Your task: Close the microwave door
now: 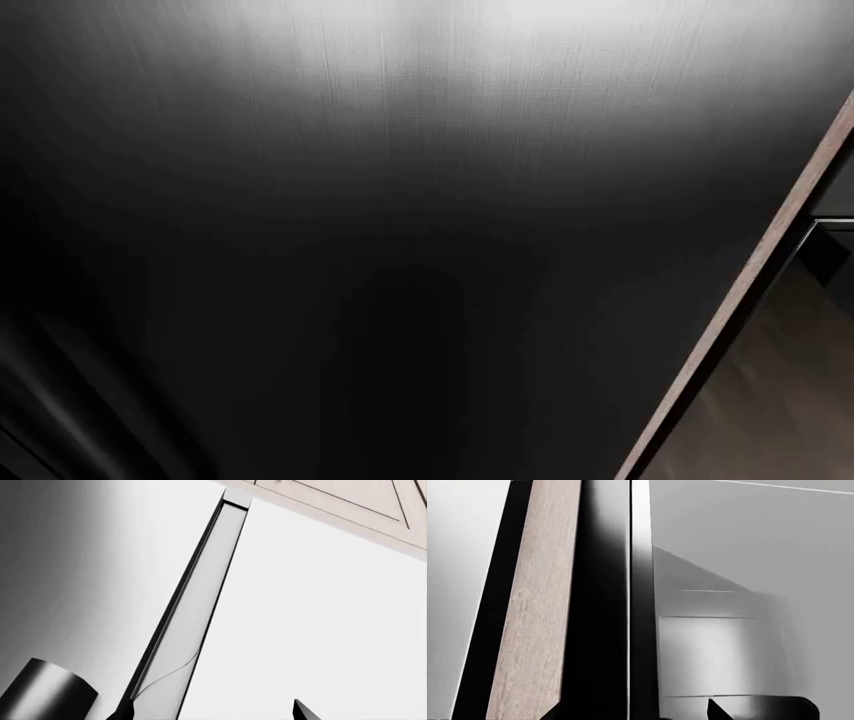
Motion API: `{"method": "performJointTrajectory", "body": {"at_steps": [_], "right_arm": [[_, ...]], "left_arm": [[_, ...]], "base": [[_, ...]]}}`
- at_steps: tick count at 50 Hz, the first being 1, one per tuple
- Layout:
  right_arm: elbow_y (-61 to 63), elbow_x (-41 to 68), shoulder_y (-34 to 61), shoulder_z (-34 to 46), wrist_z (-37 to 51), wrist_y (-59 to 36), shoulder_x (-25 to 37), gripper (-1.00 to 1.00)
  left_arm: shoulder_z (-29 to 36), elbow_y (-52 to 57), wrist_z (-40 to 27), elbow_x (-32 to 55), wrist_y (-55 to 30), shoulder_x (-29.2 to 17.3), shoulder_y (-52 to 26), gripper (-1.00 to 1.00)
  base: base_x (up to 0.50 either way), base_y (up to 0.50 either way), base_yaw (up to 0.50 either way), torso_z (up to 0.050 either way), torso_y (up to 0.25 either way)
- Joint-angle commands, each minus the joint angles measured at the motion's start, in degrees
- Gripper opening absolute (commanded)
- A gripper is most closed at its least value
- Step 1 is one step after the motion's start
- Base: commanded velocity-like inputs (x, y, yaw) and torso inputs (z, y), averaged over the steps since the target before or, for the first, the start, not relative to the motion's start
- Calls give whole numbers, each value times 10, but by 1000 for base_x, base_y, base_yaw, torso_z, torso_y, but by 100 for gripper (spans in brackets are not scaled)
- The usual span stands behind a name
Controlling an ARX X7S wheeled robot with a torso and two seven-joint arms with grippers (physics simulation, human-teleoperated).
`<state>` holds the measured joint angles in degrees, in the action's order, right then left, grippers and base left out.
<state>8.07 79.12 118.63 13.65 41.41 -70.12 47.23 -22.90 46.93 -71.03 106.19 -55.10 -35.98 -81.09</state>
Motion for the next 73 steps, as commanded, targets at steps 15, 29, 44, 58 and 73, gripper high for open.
{"method": "performJointTrajectory", "body": {"at_steps": [15,29,44,58,73], "right_arm": [[-78,60,5,-20,10,-16,-8,100],[-129,77,23,-31,-32,-12,-6,100],[-185,63,57,-14,-91,-18,-7,100],[-227,67,72,-24,-104,-14,5,100],[-260,96,53,-51,-67,-4,10,100]], "left_arm": [[4,3,2,-2,7,-3,5,100],[8,6,1,1,12,-6,7,100],[11,8,1,0,15,-8,8,100],[13,13,2,0,18,-9,13,100],[16,16,-1,5,24,-13,14,100]], "base": [[0,0,0,0,0],[0,0,0,0,0],[0,0,0,0,0],[0,0,0,0,0],[0,0,0,0,0]]}}
